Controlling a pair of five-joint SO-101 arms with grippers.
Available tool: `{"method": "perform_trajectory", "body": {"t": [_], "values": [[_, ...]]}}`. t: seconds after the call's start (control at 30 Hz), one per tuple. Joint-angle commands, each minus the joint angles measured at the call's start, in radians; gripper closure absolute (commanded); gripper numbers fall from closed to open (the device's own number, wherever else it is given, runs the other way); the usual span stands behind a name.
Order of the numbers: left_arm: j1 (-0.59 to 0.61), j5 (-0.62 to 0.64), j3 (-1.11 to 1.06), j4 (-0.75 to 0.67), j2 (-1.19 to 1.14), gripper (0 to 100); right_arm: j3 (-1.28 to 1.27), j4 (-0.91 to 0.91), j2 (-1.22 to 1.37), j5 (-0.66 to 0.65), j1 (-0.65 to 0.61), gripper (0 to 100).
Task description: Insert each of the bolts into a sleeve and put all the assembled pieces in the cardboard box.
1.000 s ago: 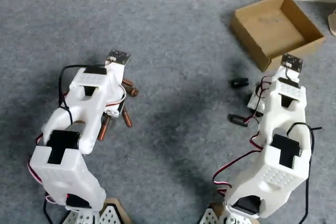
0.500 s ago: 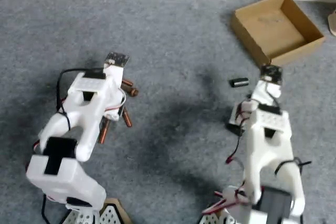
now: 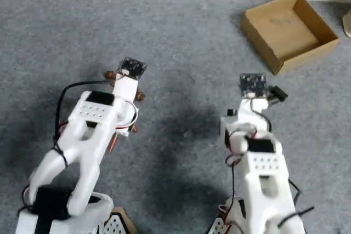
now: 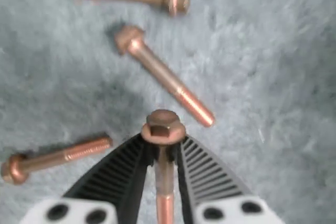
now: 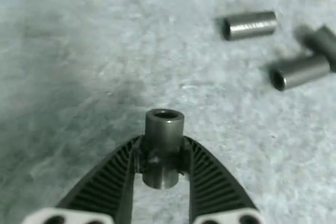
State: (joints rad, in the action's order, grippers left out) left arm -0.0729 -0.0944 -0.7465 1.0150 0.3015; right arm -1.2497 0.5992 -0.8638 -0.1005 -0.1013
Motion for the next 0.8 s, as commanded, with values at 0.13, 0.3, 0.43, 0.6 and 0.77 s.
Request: {"method": "perform_trajectory", "body": {"t": [0.13,0.3,0.43,0.6,0.77], "values": [[-0.090,0.003,0.099,-0.034,0.079,99,-0.093,-0.036,-0.236,-0.041,-0.082,99.4],[-0.165,0.061,0.282,-0.032,0.079,99,-0.142,-0.051,-0.277,-0.041,-0.102,99.4],[-0.242,0.060,0.424,-0.031,0.085,99,-0.208,-0.114,-0.274,-0.074,-0.104,99.4],[-0.263,0.058,0.610,-0.037,0.079,99,-0.222,-0.124,-0.280,-0.083,-0.105,99.4],[-0.321,0.060,0.610,-0.078,0.084,99,-0.242,-0.160,-0.280,-0.084,-0.105,99.4]]}}
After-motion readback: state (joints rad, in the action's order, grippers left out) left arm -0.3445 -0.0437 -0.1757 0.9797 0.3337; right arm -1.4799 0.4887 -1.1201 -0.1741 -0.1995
